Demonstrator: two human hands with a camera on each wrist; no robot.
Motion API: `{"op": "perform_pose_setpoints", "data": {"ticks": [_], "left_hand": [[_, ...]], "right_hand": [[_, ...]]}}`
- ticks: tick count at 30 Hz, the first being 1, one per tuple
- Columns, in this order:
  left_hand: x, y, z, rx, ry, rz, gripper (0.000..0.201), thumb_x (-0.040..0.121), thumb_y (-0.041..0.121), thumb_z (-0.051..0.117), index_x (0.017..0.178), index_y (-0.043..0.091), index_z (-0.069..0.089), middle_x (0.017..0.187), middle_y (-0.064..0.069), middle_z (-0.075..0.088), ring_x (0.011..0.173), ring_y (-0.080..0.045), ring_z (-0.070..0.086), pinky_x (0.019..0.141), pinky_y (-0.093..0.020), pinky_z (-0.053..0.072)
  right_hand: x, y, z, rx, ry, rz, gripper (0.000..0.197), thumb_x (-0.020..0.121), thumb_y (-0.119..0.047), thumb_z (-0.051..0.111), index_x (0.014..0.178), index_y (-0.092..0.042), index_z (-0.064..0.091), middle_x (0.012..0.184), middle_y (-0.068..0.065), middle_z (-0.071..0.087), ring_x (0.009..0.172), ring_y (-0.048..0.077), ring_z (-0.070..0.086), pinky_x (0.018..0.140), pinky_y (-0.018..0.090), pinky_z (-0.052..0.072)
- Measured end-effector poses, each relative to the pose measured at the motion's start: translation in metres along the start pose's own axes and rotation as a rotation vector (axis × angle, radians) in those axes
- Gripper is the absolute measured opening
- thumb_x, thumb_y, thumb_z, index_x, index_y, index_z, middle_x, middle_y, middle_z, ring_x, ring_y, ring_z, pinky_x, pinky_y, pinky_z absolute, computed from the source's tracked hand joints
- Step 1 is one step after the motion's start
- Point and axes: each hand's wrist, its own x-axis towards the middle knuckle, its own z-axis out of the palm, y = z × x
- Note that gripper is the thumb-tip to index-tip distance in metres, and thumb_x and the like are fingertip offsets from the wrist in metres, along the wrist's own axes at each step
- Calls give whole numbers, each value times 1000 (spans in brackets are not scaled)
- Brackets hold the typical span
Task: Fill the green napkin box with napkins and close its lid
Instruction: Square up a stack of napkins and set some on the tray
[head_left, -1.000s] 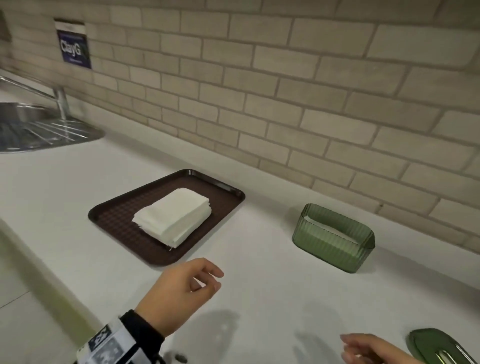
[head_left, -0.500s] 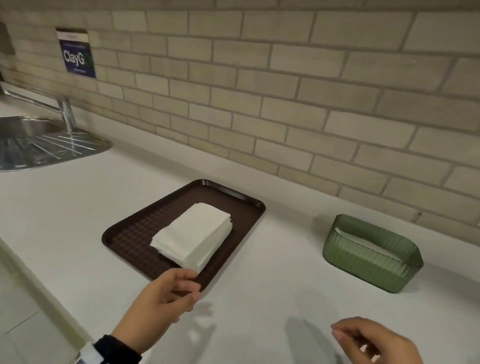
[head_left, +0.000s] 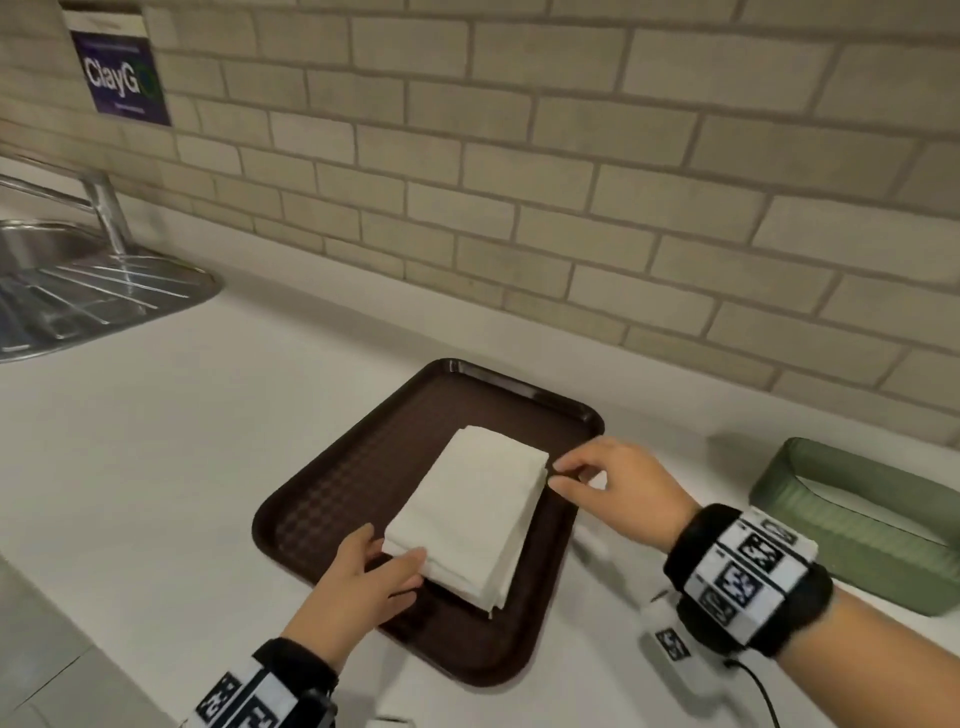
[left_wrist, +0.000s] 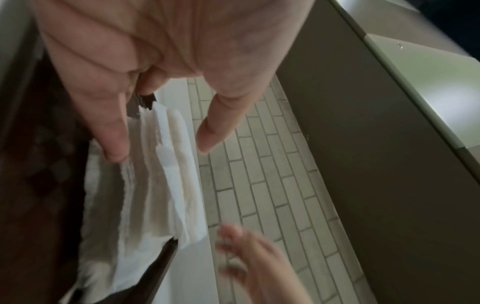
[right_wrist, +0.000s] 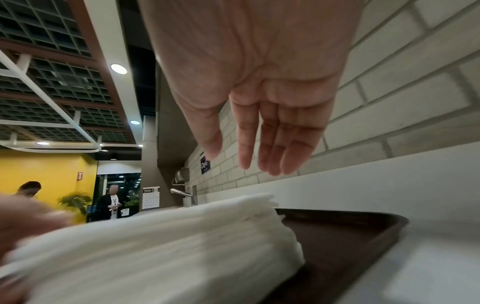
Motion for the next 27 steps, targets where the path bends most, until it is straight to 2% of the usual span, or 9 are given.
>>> {"op": "perform_pose_setpoints", "data": {"ticks": [4,7,9,11,13,15,18,22,27], "left_hand": [[14,0,-4,90,-83,22,80,84,20,68,148,21,19,127,-4,54,92,-19,68,73,-25,55],[20,-1,-5,171,-101,40,82,81,29,70,147,27,23,130,-6,50,86,-16,70,64,-22,56],[21,-2,-6,214,-114,60,78,81,32,70,145,28,26,130,-6,48,85,-16,70,62,-20,56],[23,-4,-6,239,-134,85,74,81,33,69,144,29,29,128,-4,47,85,-17,70,62,-22,56],[24,-5,-6,247,-153,105,69,82,31,69,141,28,32,125,-2,47,83,-19,69,61,-23,56],[25,-6,-6,239,-168,112,67,83,29,68,140,28,33,125,-1,46,83,-18,69,61,-22,55],[24,-6,-8,222,-201,111,68,84,27,67,141,27,31,126,-1,48,85,-17,68,61,-20,55],[23,-3,-9,180,-237,116,62,85,21,66,138,27,34,115,3,57,89,-16,66,63,-19,55],[25,-2,-8,162,-246,140,52,86,19,66,126,33,36,113,11,55,99,-11,62,69,-19,56]], "right_hand": [[69,-23,4,-26,-195,96,69,81,-52,64,137,-18,46,137,-1,48,120,13,51,97,19,38],[99,-37,9,-141,-416,163,96,74,-59,68,148,-16,26,148,-1,38,134,16,40,108,25,31],[113,-46,14,-226,-526,207,104,70,-60,71,150,-15,21,150,-1,36,137,16,36,111,26,29],[122,-52,19,-298,-587,226,100,65,-59,75,145,-16,33,145,-3,42,133,17,41,111,29,33],[128,-54,23,-303,-624,224,74,64,-53,80,124,-16,57,125,-4,61,115,18,58,100,30,46],[130,-56,25,-251,-652,225,56,62,-47,83,108,-18,67,108,-3,70,100,17,66,92,30,52],[130,-58,26,-206,-667,240,52,64,-40,84,107,-16,69,106,-2,72,99,15,67,90,28,53],[131,-59,27,-218,-645,240,51,63,-40,85,105,-15,70,105,-1,72,90,13,67,80,24,54],[135,-57,28,-241,-671,308,56,55,-44,87,98,-10,73,103,4,73,93,20,69,91,34,54]]}}
